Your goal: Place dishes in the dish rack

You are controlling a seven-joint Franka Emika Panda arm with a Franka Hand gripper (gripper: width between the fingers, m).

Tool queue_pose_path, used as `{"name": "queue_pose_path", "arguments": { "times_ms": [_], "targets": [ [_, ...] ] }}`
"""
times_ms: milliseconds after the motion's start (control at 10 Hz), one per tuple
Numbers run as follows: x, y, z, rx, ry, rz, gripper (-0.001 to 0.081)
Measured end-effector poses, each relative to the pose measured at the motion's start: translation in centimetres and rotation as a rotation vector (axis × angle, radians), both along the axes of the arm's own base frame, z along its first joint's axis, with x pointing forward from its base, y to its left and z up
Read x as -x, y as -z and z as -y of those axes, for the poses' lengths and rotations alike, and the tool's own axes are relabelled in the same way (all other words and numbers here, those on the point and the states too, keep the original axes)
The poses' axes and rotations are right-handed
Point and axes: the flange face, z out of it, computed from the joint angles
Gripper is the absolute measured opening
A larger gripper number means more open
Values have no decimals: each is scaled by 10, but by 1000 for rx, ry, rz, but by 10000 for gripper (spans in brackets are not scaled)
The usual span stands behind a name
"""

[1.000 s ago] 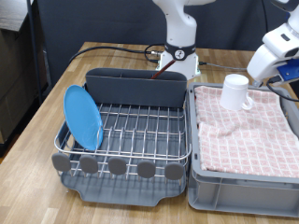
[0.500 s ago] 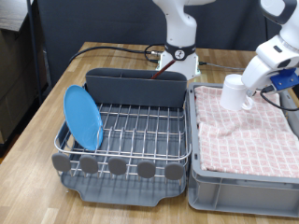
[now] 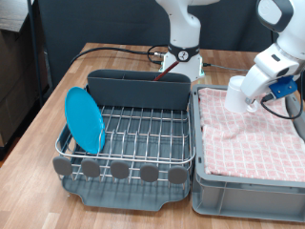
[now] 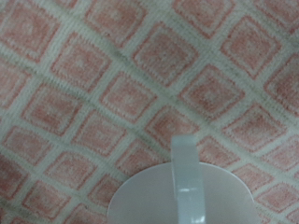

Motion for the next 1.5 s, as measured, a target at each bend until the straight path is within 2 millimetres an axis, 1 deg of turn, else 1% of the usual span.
{"name": "queue_pose_path", "arguments": {
  "times_ms": [600, 700, 800, 900, 1000, 1100, 1200, 1300, 1400, 1500],
  "targets": [
    [7, 17, 9, -15, -6, 4, 803],
    [8, 19, 9, -16, -6, 4, 722],
    [10, 20, 10, -16, -7, 3, 722],
    [11, 21, 10, -16, -7, 2, 534],
    [11, 22, 10, -15, -7, 1, 534],
    [11, 22, 10, -15, -7, 1, 352],
    [11, 22, 10, -15, -7, 1, 352],
    [11, 22, 11, -15, -7, 1, 149],
    [11, 22, 11, -15, -6, 1, 72],
    [10, 21, 11, -15, -5, 1, 72]
  ]
}}
